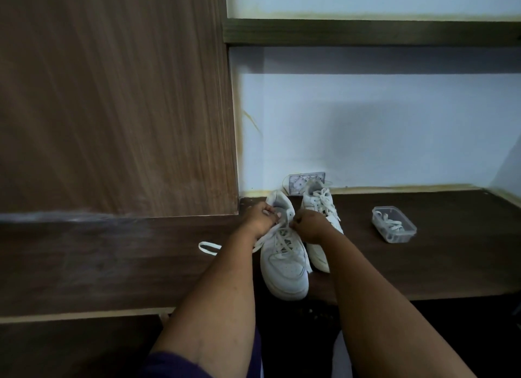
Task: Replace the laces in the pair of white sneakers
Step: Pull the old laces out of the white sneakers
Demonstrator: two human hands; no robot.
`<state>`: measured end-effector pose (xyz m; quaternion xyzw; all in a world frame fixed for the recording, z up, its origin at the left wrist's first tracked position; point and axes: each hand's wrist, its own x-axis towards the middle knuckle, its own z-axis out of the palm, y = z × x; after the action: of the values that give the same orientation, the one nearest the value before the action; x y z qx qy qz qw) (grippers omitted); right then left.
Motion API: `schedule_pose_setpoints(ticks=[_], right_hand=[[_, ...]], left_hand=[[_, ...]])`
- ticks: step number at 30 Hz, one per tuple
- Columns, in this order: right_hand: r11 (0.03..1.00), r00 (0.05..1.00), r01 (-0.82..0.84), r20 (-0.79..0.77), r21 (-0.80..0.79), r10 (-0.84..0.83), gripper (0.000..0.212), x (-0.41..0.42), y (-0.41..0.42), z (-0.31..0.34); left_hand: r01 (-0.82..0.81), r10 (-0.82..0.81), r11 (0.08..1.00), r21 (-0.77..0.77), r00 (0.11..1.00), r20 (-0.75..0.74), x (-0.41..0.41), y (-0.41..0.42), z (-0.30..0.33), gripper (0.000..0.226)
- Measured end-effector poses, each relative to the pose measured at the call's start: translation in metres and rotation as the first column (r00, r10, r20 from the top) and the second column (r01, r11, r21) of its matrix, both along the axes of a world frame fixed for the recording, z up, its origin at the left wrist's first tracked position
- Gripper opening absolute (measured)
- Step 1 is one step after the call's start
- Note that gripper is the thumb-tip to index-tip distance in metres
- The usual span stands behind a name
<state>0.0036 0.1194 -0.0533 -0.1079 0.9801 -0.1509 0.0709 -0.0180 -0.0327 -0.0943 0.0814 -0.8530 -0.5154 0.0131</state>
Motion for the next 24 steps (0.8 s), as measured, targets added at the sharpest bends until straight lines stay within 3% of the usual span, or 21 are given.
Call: schedule_pose_setpoints(ticks=[3, 5, 7, 9, 11, 13, 15, 17, 19, 21, 22, 24], right_hand=[[0.996, 0.973, 0.081, 0.216, 0.029, -0.085, 0.025, -0.004, 0.021, 0.011], [0.983, 0.846, 0.125, 0.504, 0.131, -0.175, 0.014, -0.002, 0.036, 0.013], [0.962, 0.729, 0.141, 0.633, 0.233, -0.260, 0.015, -0.005, 0.044, 0.006], [0.951, 0.771, 0.152, 0.569, 0.270, -0.285, 0.009, -0.010, 0.040, 0.000], [0.964, 0.932, 0.201, 0.269, 0.173, -0.243, 0.023, -0.016, 0.029, -0.006], [0.991, 0.991, 0.137, -0.006, 0.002, -0.137, 0.033, -0.013, 0.013, -0.010], [0.999, 0.995, 0.026, -0.096, -0.027, -0.029, 0.034, -0.008, 0.000, -0.013], [1.000, 0.997, -0.006, -0.078, -0.008, 0.006, 0.034, -0.008, -0.004, -0.014], [0.999, 0.999, 0.041, 0.015, 0.007, -0.041, 0.032, -0.010, 0.001, -0.008], [0.991, 0.970, 0.123, 0.207, 0.044, -0.129, 0.021, -0.014, 0.017, -0.001], [0.985, 0.923, 0.158, 0.343, 0.074, -0.174, 0.012, -0.014, 0.027, 0.003], [0.966, 0.776, 0.178, 0.577, 0.188, -0.255, 0.016, -0.013, 0.046, 0.005]], left_hand=[[0.005, -0.006, 0.999, 0.032, 1.000, 0.027, 0.000, 0.000, 0.001, 0.012], [0.006, -0.009, 0.998, 0.067, 0.999, 0.045, 0.001, 0.002, 0.003, 0.013], [0.004, -0.012, 0.994, 0.112, 0.998, 0.069, 0.002, 0.002, 0.004, 0.015], [0.007, -0.018, 0.991, 0.135, 0.997, 0.081, 0.003, 0.003, 0.004, 0.015], [0.001, -0.012, 0.991, 0.137, 0.997, 0.079, 0.005, 0.004, 0.005, 0.015], [-0.005, -0.003, 0.993, 0.116, 0.997, 0.073, 0.005, 0.005, 0.006, 0.016], [-0.017, 0.011, 0.996, 0.088, 0.997, 0.070, 0.007, 0.006, 0.007, 0.017], [-0.021, 0.015, 0.996, 0.082, 0.997, 0.074, 0.007, 0.006, 0.007, 0.015], [-0.028, 0.019, 0.995, 0.100, 0.996, 0.083, 0.008, 0.007, 0.008, 0.013], [-0.022, 0.012, 0.993, 0.112, 0.996, 0.090, 0.007, 0.007, 0.008, 0.013], [-0.022, 0.011, 0.993, 0.119, 0.996, 0.092, 0.006, 0.007, 0.008, 0.014], [-0.027, 0.016, 0.994, 0.105, 0.995, 0.096, 0.005, 0.007, 0.008, 0.017]])
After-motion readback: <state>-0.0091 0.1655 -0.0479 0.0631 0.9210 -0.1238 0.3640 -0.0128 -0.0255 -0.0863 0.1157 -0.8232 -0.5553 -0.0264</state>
